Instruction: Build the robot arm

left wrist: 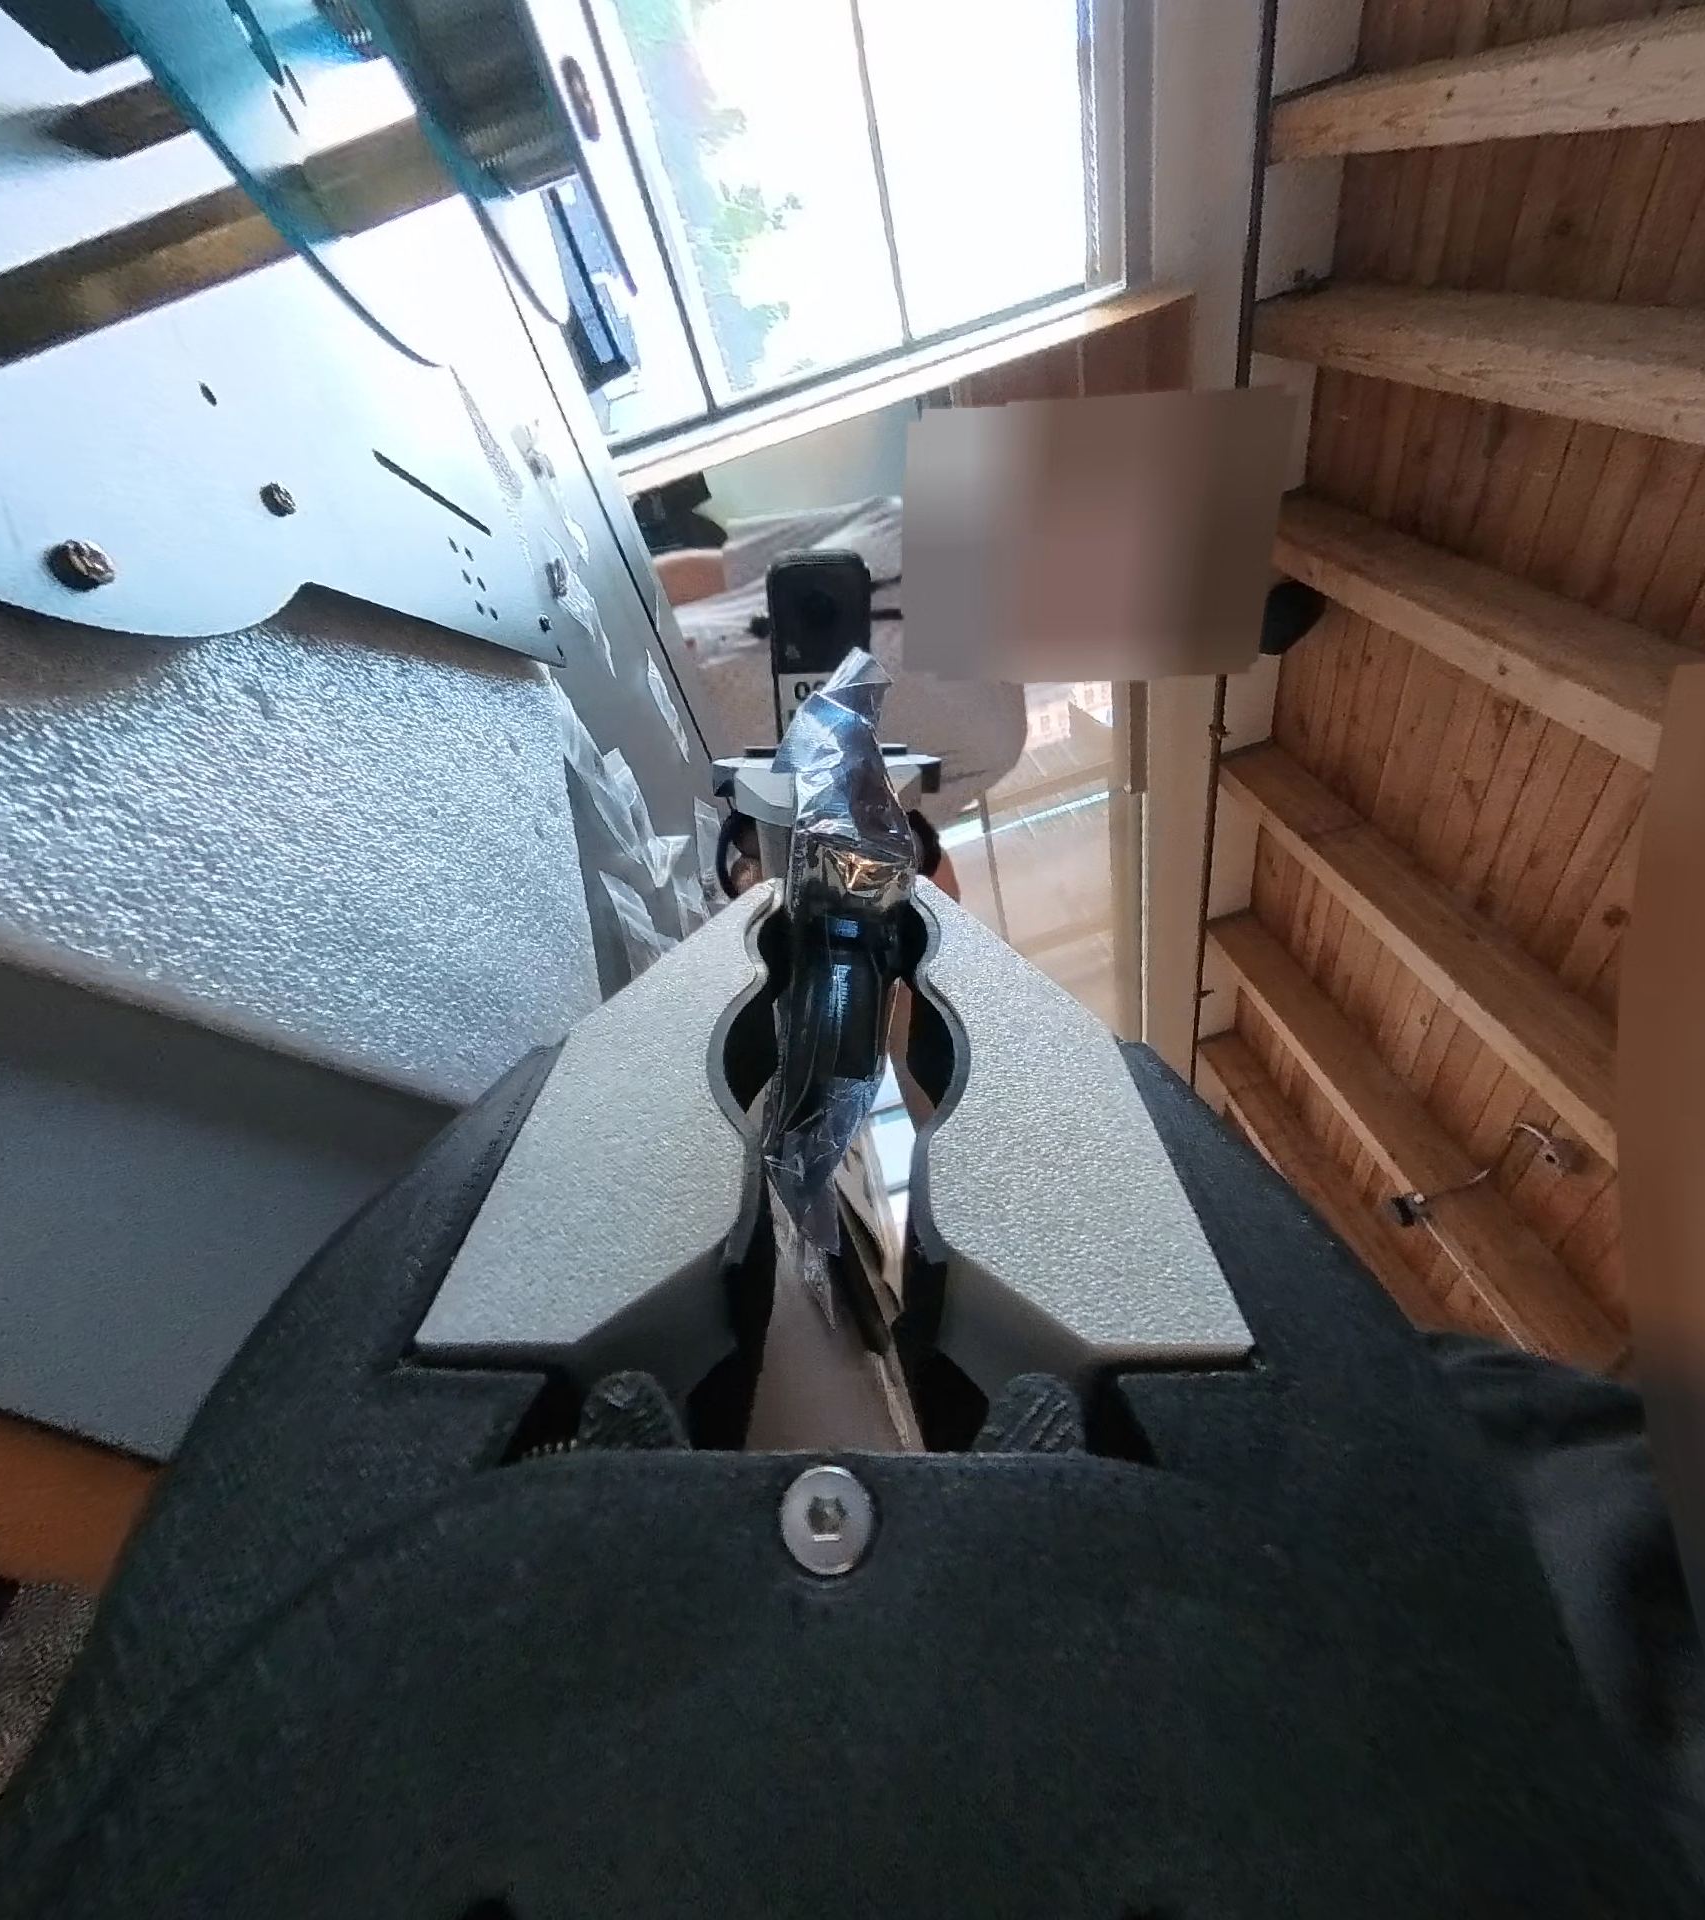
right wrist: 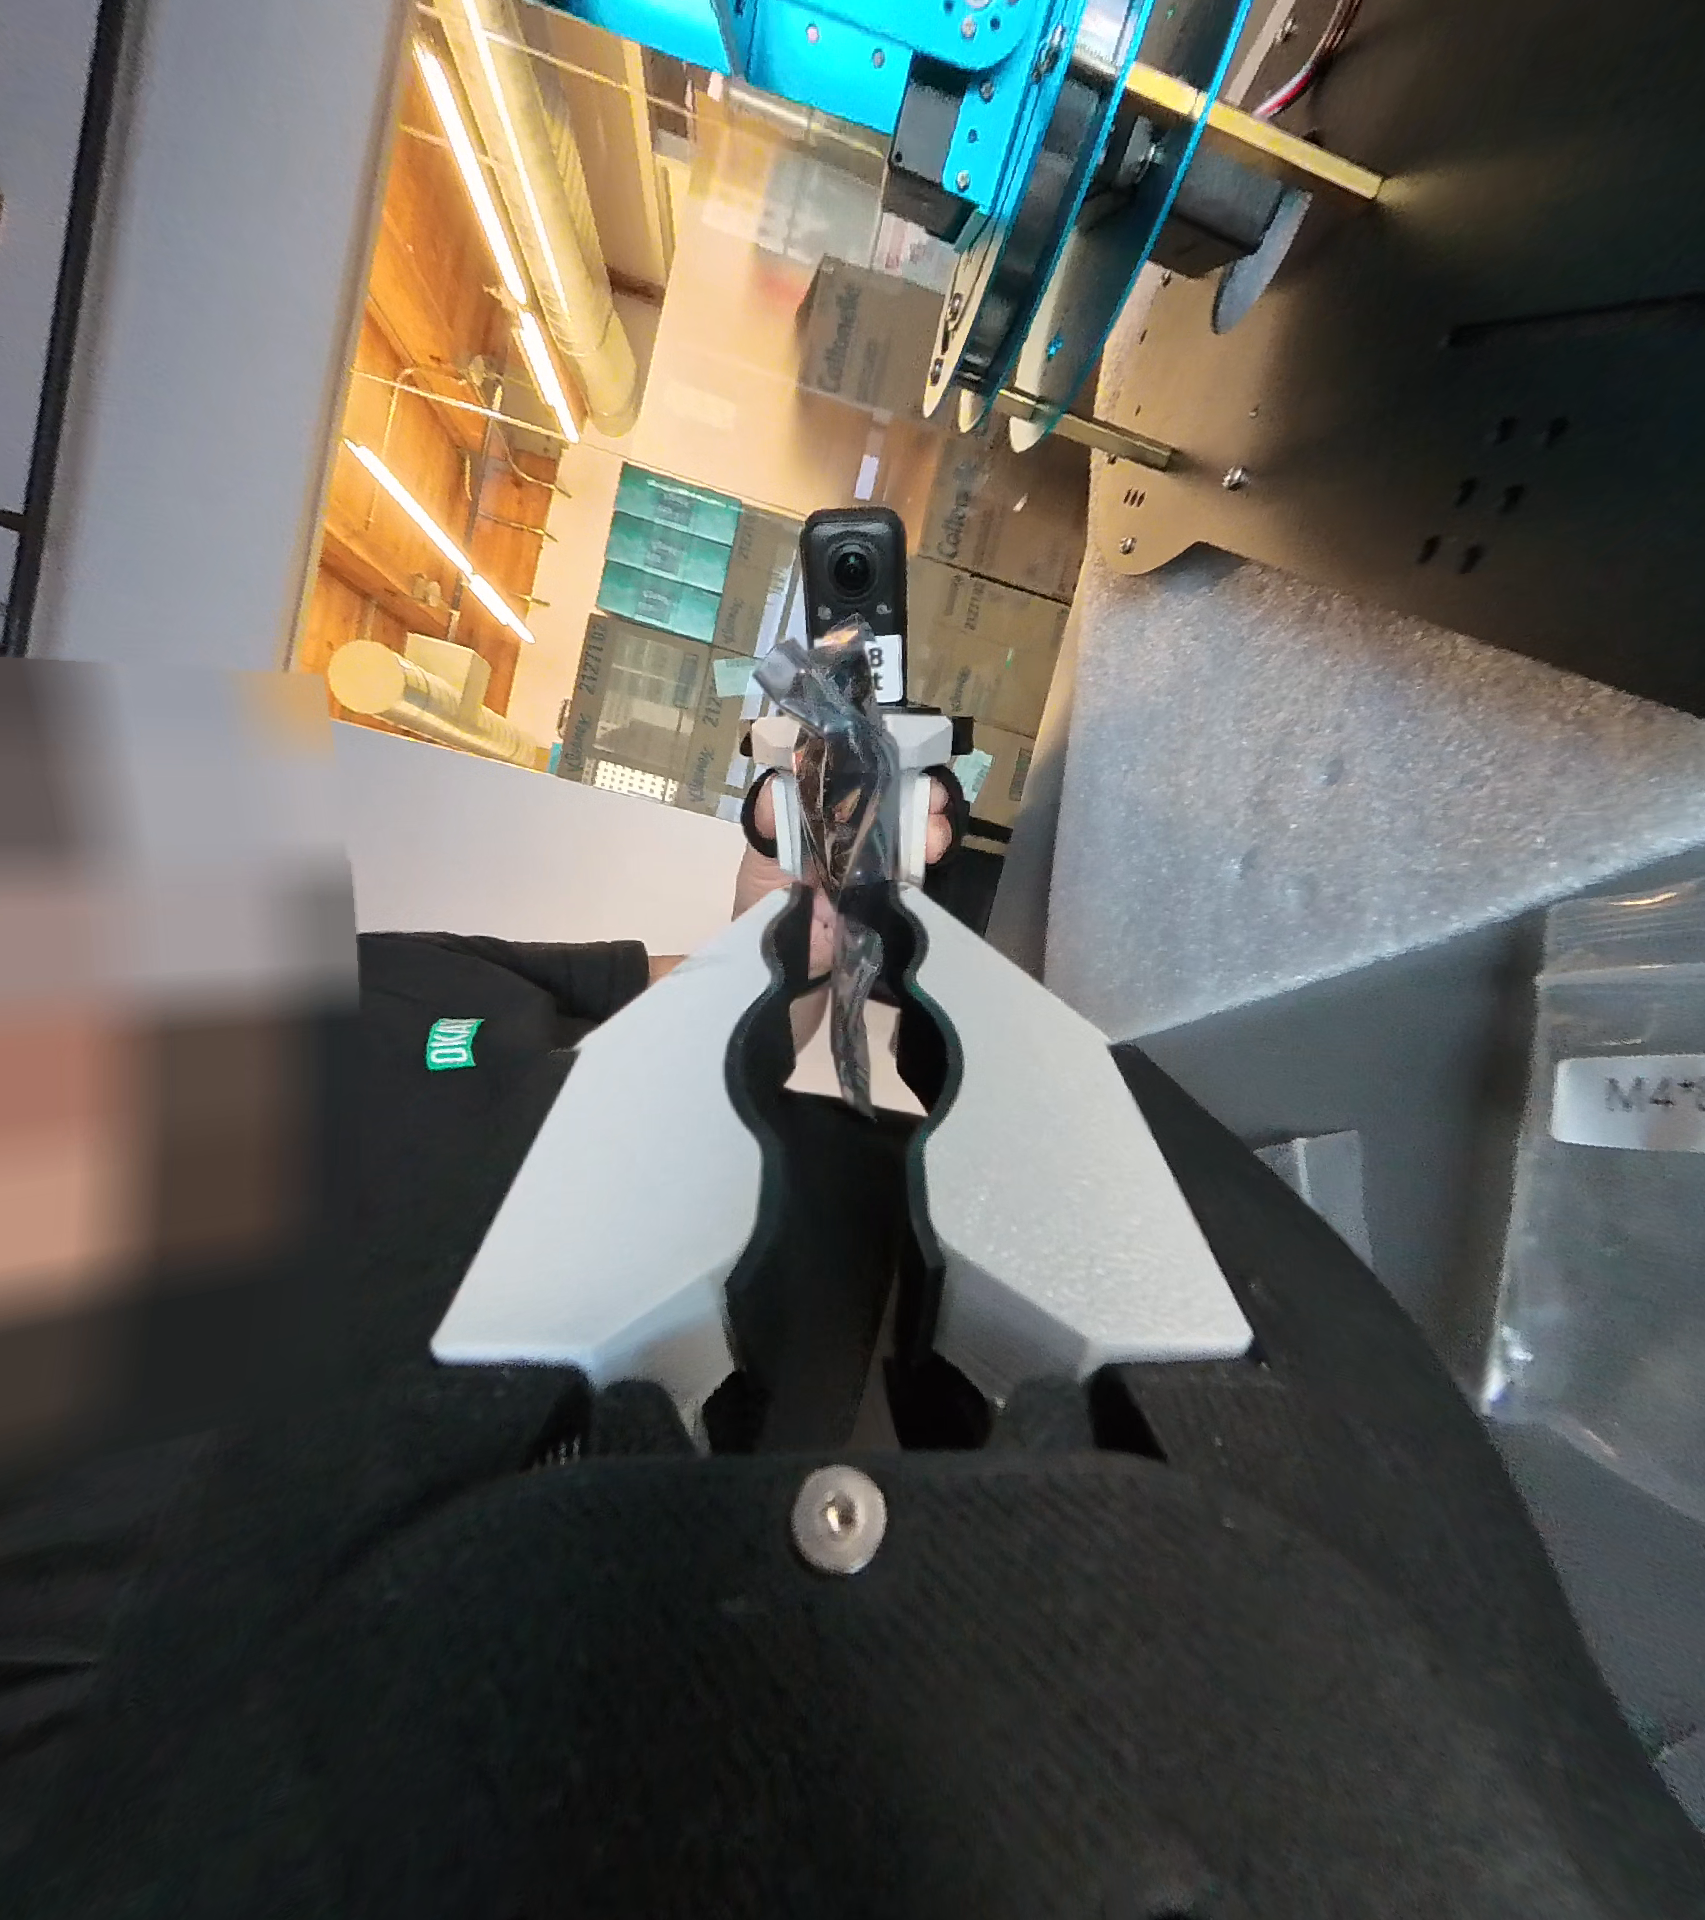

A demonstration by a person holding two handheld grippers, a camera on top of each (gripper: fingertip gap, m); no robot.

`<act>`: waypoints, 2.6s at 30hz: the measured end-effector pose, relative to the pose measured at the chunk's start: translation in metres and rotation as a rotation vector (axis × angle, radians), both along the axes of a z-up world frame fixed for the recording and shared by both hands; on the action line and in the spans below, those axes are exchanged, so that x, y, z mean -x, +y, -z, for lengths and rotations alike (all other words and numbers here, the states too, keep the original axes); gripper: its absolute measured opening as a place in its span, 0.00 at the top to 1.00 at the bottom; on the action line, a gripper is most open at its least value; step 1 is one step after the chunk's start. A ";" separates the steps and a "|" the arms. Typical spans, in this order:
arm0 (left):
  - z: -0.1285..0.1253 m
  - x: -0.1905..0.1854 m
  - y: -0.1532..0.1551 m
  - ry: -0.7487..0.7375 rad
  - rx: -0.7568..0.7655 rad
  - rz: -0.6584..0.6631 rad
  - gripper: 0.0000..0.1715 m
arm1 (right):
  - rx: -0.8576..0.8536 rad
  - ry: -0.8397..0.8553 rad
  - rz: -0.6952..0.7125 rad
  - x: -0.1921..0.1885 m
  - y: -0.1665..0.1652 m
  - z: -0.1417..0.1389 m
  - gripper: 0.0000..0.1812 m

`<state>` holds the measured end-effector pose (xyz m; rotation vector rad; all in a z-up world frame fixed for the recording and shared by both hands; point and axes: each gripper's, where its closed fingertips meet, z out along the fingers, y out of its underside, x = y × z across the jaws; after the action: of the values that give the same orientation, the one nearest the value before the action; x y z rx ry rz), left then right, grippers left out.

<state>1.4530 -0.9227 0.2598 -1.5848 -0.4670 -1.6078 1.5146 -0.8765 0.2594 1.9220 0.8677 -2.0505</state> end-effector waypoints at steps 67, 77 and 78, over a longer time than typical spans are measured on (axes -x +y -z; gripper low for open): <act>0.006 -0.008 0.002 0.003 0.044 -0.034 0.90 | 0.080 -0.054 -0.085 0.003 -0.019 0.004 0.90; -0.006 0.007 -0.001 -0.105 0.013 -0.046 0.90 | -0.047 0.013 0.024 0.010 0.004 -0.022 0.88; -0.008 0.010 -0.002 -0.136 0.007 -0.045 0.90 | -0.030 0.021 0.033 0.008 0.007 -0.027 0.88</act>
<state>1.4432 -0.9245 0.2678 -1.4661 -0.5771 -1.6877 1.5065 -0.8694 0.2860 1.9464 0.8823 -2.0921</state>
